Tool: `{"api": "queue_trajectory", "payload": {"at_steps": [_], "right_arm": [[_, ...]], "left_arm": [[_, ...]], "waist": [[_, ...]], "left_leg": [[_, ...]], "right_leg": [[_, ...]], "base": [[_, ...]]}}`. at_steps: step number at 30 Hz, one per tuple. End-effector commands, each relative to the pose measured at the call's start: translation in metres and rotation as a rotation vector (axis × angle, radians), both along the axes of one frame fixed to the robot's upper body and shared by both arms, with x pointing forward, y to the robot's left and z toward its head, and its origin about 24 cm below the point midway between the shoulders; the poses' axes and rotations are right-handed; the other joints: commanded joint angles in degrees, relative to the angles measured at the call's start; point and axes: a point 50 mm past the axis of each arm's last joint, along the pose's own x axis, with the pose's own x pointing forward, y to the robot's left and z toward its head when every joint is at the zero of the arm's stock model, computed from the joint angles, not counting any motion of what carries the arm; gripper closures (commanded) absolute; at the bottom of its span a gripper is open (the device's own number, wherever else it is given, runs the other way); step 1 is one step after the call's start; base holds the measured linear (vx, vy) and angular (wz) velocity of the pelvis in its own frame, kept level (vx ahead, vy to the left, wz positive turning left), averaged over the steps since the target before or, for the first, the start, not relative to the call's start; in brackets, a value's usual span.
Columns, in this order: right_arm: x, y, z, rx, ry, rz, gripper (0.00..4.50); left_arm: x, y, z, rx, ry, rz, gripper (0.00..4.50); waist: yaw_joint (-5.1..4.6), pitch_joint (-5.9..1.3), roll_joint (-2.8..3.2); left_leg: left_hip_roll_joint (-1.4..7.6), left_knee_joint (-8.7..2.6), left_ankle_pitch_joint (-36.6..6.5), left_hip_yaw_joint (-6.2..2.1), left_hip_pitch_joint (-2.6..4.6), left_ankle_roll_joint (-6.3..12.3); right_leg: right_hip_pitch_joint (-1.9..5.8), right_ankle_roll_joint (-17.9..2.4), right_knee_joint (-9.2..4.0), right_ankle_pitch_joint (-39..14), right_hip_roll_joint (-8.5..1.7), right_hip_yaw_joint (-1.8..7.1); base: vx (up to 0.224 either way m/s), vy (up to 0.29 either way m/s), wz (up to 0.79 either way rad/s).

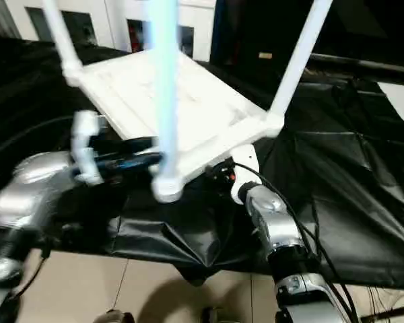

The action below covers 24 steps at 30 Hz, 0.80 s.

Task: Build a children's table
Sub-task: Rotate table base

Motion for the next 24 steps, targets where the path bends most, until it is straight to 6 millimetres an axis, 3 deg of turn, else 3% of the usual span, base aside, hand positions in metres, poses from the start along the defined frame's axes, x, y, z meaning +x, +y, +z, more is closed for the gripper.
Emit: {"api": "queue_trajectory", "payload": {"at_steps": [1,6,11,17,21,24], "right_arm": [[0.002,0.003,0.005,-0.004,-0.021,0.018,0.6],[0.002,0.001,0.003,-0.005,-0.02,0.014,0.6],[0.003,0.002,0.004,0.006,-0.026,0.034,0.6],[0.005,0.0,0.009,0.019,-0.043,0.053,0.6],[0.005,-0.003,0.009,0.017,-0.046,0.052,0.6],[0.004,-0.003,0.007,0.015,-0.046,0.053,0.6]], "left_arm": [[0.005,0.0,-0.004,0.047,0.011,0.054,1.88],[0.005,-0.013,0.001,0.026,0.002,0.027,1.44],[-0.006,-0.047,0.009,-0.074,0.004,-0.137,1.3],[-0.035,-0.078,0.017,-0.144,0.033,-0.405,1.3],[-0.046,-0.093,0.016,-0.129,0.027,-0.468,1.3],[-0.043,-0.102,0.015,-0.121,0.014,-0.439,1.3]], "waist": [[-0.1,-4.07,0.55],[-0.23,-3.99,0.49],[0.04,-4.14,0.4],[-0.12,-4.67,0.63],[-0.62,-5.18,0.5],[-1.09,-4.89,0.36]], "left_leg": [[0.4,-3.74,-11.76,-0.39,0.45,0.37],[0.54,-3.72,-13.05,-0.32,0.74,0.43],[0.57,-3.68,-11.58,-0.27,0.52,1.11],[0.66,-3.37,-7.65,-0.22,0.31,2.88],[0.51,-2.82,-1.74,-0.09,-0.15,6.32],[0.5,-2.8,-3.89,-0.02,-0.2,7.4]], "right_leg": [[3.65,-8.91,-4.37,-16.98,-3.01,2.07],[3.25,-9.69,-4.67,-17.91,-2.91,2.02],[3.51,-10.87,-4.35,-14.88,-2.98,2.0],[4.07,-13.79,-3.29,-5.65,-2.85,1.97],[4.48,-17.06,-2.13,6.48,-2.53,1.93],[4.59,-17.23,-2.63,3.9,-2.84,1.91]], "base": [[0.0,0.0,0.0],[0.0,0.0,0.0],[0.0,0.0,0.0],[0.0,0.0,0.0],[0.0,0.0,0.0],[0.0,0.0,0.0]]}}
